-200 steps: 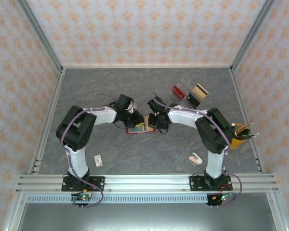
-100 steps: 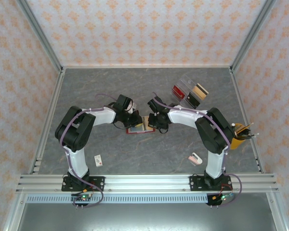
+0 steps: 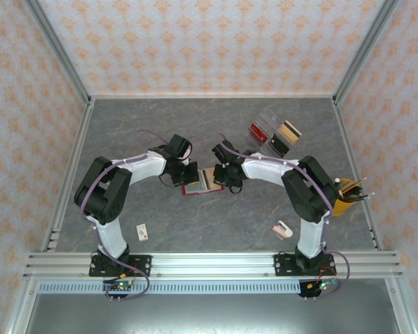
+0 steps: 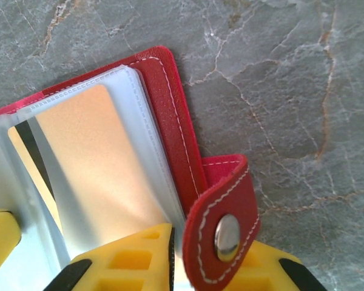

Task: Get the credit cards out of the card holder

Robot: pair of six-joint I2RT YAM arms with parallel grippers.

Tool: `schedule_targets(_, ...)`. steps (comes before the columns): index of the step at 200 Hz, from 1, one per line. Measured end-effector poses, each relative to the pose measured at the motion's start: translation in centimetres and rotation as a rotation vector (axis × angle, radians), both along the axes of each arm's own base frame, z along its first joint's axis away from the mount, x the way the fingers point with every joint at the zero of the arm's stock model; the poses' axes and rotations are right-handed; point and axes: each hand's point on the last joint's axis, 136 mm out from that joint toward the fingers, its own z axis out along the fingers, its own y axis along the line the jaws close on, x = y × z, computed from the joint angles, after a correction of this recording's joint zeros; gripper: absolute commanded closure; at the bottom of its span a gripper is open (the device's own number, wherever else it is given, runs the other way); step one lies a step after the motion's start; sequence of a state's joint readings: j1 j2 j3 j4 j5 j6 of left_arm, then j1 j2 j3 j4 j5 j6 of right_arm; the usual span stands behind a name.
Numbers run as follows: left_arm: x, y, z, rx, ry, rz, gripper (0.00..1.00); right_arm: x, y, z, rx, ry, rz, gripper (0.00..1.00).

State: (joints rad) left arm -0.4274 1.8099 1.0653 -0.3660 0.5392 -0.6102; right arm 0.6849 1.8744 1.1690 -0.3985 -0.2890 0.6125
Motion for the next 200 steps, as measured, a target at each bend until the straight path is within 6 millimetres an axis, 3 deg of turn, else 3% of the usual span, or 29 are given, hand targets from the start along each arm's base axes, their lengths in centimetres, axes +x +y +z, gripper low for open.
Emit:
schedule_targets(40, -0.2, 0.2, 0.5, 0.005, -0.003, -0.003, 0.99, -0.1, 0.2, 0.2, 0.01, 0.002, 0.017, 0.83)
schedule_targets(82, 0.8, -0.9, 3.7, -0.091, -0.076, 0.034, 0.86, -0.3, 0.3, 0.2, 0.016, 0.007, 0.022, 0.83)
schedule_targets(107, 1.7, -1.7, 4.9, -0.153, -0.109, 0.059, 0.84, -0.3, 0.3, 0.2, 0.017, 0.009, 0.023, 0.83)
schedule_targets(135, 1.8, -2.3, 4.3, -0.184, -0.089, 0.084, 0.8, -0.3, 0.3, 0.2, 0.017, 0.008, 0.023, 0.84)
schedule_targets(200, 1.2, -2.4, 0.7, -0.141, 0.003, 0.122, 0.76, -0.3, 0.3, 0.1, 0.017, 0.009, 0.023, 0.84)
